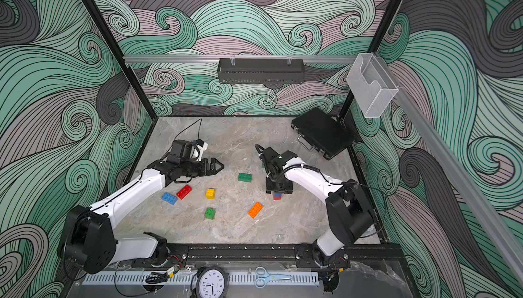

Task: Assemble an ice cream with lego
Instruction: Assemble the lego brick with the lego brick.

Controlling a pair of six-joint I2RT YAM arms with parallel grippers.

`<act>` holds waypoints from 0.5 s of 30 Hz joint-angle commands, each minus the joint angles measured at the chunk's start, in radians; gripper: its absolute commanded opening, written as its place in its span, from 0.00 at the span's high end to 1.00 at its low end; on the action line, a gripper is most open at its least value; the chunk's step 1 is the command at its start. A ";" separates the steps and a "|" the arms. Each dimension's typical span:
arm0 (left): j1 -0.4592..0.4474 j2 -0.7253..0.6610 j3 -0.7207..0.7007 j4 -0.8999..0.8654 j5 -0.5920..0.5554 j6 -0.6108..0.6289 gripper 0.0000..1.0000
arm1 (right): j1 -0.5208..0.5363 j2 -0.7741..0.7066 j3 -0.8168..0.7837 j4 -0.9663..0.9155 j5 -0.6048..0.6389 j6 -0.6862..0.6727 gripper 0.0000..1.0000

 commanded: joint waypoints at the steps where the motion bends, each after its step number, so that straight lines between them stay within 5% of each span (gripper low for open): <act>1: -0.008 -0.020 -0.005 -0.013 -0.006 -0.001 0.01 | -0.003 -0.004 -0.023 0.031 -0.049 0.003 0.36; 15: -0.010 -0.034 -0.009 -0.016 -0.009 -0.001 0.02 | -0.004 -0.030 -0.035 0.026 -0.058 0.023 0.36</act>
